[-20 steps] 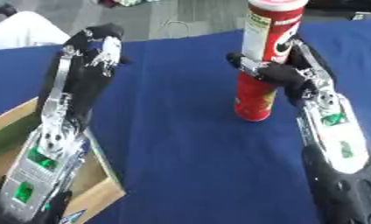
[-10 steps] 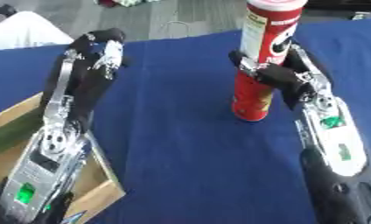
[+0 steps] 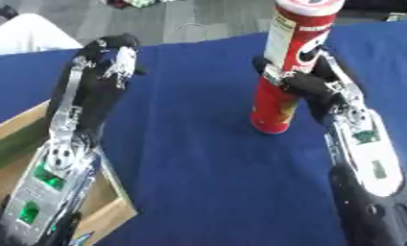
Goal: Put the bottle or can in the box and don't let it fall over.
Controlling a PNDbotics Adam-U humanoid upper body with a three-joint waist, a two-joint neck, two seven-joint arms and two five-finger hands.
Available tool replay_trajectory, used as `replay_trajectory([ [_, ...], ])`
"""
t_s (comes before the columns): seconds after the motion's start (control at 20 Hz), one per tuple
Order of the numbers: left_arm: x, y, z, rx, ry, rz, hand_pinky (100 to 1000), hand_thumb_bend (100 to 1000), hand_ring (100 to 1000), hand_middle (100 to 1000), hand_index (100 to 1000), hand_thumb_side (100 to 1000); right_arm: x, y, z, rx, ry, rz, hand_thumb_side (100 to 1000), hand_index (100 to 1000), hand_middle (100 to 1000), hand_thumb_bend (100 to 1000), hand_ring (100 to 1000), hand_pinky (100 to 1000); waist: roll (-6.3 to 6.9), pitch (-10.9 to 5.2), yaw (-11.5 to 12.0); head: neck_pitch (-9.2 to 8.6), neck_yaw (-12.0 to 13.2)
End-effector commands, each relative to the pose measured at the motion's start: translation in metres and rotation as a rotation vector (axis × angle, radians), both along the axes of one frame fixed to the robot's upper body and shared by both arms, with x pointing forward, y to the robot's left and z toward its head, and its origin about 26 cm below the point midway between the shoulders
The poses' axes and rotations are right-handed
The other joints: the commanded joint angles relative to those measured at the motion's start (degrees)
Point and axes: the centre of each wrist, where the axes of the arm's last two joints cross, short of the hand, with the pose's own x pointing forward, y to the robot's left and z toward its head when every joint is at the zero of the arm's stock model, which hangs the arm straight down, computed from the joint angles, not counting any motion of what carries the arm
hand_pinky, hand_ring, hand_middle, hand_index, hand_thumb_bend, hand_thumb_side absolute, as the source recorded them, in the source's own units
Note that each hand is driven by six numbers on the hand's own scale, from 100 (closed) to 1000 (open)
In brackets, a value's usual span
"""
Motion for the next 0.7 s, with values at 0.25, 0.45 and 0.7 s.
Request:
replay_trajectory([
  [0.25, 0.001, 0.000, -0.002, 0.002, 0.012, -0.018, 858, 100, 570, 762, 691, 509, -0.007, -0.001, 0.016, -0.026, -0.051, -0.006, 100, 647, 626, 170, 971, 1000, -0.46, -1.52, -0.23, -0.57, -0.14],
  [0.45, -0.001, 0.002, -0.001, -0.009, 0.008, -0.010, 865, 100, 594, 795, 718, 547, -0.007, -0.002, 0.016, -0.034, -0.047, -0.029, 100, 630, 613, 100, 961, 1000, -0.54, -1.63, -0.18, -0.53, -0.14],
  [0.7, -0.007, 0.021, 0.007, -0.093, -0.053, 0.069, 889, 100, 674, 855, 773, 686, -0.008, -0.004, 0.016, -0.038, -0.048, -0.063, 100, 620, 606, 100, 952, 1000, -0.57, -1.87, 0.33, -0.32, -0.60],
])
